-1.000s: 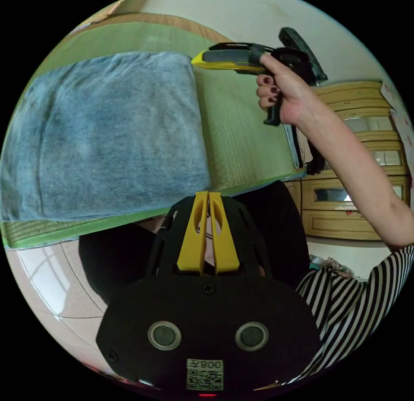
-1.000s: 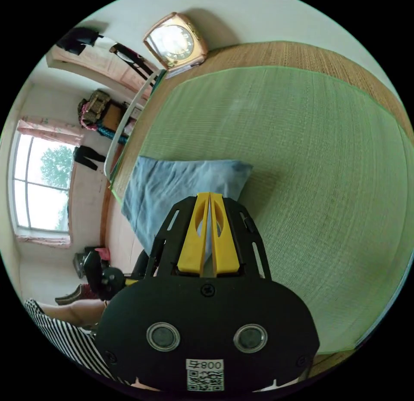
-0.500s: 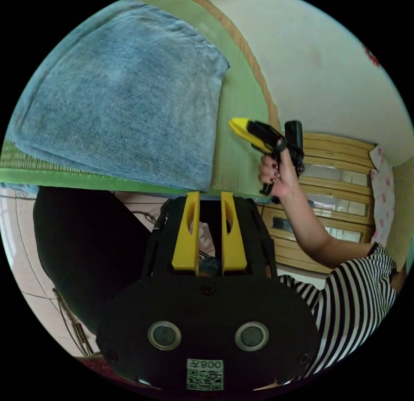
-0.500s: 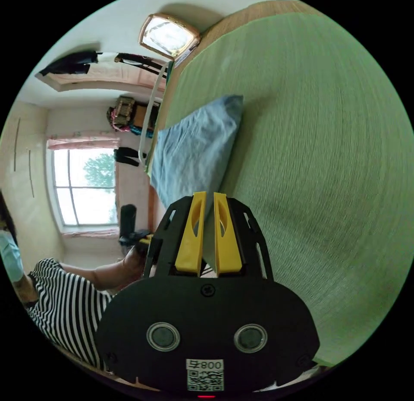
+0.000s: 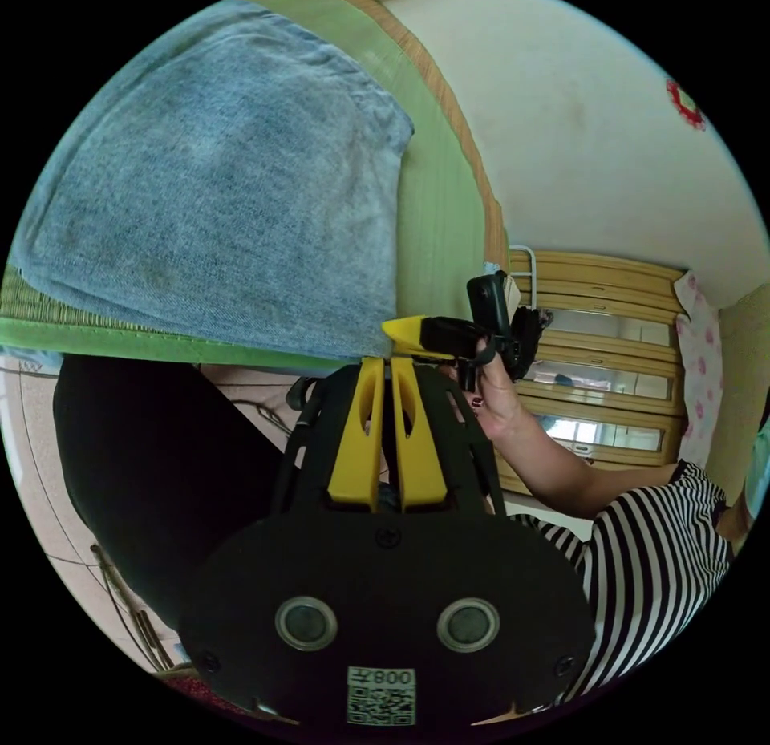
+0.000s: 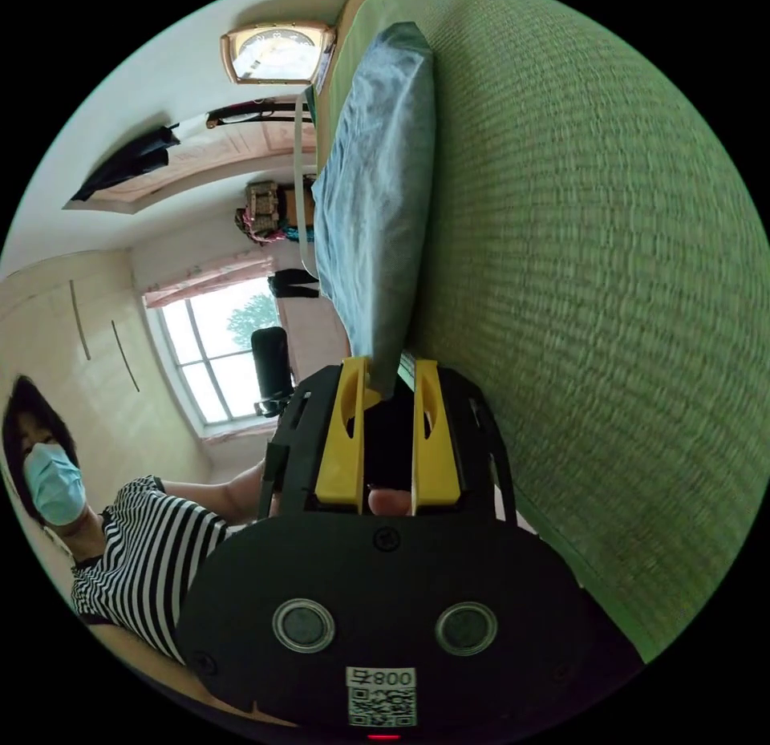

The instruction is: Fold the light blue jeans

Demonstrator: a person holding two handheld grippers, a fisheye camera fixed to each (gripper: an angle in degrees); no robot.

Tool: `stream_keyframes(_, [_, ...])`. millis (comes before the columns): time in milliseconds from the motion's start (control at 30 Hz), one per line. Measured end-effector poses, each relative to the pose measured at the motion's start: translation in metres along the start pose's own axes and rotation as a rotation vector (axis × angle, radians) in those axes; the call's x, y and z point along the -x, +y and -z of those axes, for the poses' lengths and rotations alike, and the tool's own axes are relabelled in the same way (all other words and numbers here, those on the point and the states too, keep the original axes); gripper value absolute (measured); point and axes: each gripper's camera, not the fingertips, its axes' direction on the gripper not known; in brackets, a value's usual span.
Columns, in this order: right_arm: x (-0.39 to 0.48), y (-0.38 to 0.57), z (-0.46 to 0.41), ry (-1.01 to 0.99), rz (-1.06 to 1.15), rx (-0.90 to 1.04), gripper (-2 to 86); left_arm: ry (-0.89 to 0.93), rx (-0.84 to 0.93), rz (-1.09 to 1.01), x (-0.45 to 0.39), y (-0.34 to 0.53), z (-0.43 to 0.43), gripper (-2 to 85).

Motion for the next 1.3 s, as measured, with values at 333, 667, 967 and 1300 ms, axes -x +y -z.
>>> stream_keyframes(333, [0.018, -0.006, 0.001, -0.015, -0.004, 0.001, 4.0, 0.063, -0.052, -0.012, 0.039, 0.015, 0.024, 1.1])
stream_keyframes(667, [0.058, -0.011, 0.005, -0.001, 0.042, -0.007, 2.4, 0.171, -0.329, 0.105, 0.125, 0.056, 0.096, 1.5])
stream_keyframes(967, [0.125, -0.032, 0.007, 0.010, 0.148, -0.007, 1.1, 0.531, -0.648, 0.349, 0.230, 0.085, 0.136, 9.1])
stream_keyframes(1300, [0.168, -0.050, -0.002, 0.020, 0.206, -0.025, 0.8, 0.623, -0.769, 0.472, 0.288, 0.096, 0.160, 12.9])
